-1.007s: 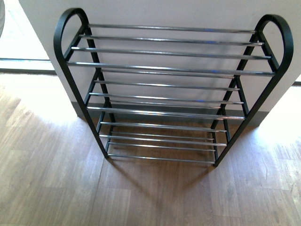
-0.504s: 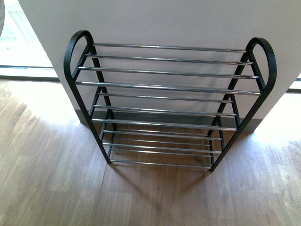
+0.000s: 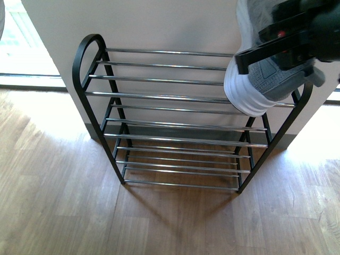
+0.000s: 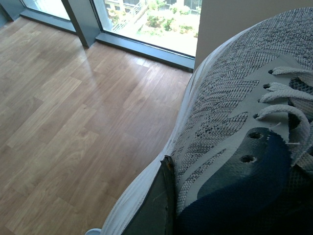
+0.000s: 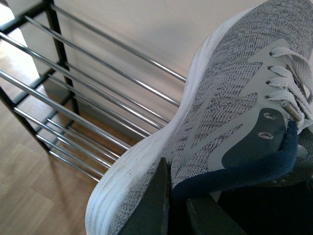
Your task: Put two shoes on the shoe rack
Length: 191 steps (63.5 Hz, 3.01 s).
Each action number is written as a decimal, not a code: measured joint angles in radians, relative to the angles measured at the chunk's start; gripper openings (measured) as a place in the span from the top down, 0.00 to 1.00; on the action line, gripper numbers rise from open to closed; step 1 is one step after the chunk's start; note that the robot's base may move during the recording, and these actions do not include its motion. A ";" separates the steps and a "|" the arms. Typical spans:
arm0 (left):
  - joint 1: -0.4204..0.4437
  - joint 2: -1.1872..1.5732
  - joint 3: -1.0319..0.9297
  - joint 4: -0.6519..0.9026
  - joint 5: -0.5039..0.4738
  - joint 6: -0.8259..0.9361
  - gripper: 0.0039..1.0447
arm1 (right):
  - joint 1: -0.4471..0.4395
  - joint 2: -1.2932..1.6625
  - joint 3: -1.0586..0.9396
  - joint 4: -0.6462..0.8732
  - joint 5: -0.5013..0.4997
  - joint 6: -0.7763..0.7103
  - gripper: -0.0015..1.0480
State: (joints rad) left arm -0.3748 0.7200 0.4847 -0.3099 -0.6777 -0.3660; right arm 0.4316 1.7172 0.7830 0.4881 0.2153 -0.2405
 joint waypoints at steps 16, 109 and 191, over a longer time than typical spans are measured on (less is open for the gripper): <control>0.000 0.000 0.000 0.000 0.000 0.000 0.99 | -0.043 0.228 0.130 -0.043 0.146 -0.067 0.99; 0.000 0.000 0.000 0.000 0.000 0.000 0.99 | -0.108 0.389 0.352 -0.151 0.105 -0.299 0.73; 0.000 0.000 0.000 0.000 0.000 0.000 0.99 | -0.595 -0.888 -0.630 0.180 -0.374 0.261 0.37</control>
State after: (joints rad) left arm -0.3748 0.7200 0.4847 -0.3099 -0.6777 -0.3660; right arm -0.1638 0.8295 0.1532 0.6685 -0.1585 0.0204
